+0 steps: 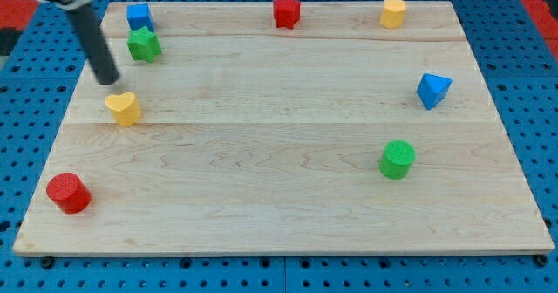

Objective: Push green star to the bottom center

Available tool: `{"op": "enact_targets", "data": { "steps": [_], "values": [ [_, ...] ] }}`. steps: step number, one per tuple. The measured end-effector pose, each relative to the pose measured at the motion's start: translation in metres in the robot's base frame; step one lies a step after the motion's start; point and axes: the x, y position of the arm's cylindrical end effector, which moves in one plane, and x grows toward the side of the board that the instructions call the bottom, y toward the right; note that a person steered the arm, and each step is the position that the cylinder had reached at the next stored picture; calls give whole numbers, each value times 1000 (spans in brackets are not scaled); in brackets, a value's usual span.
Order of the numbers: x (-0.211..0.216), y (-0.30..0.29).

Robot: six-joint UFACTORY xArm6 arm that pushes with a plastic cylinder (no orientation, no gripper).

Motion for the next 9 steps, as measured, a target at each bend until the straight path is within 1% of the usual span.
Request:
{"op": "enact_targets", "data": {
  "steps": [1, 2, 3, 4, 5, 6, 7, 8, 9],
  "values": [
    [-33, -37],
    [-74, -24],
    [-102, 2],
    [-101, 49],
    [-77, 90],
    [-47, 102],
    [-65, 72],
    [-69, 38],
    [-60, 45]
  ]
}}
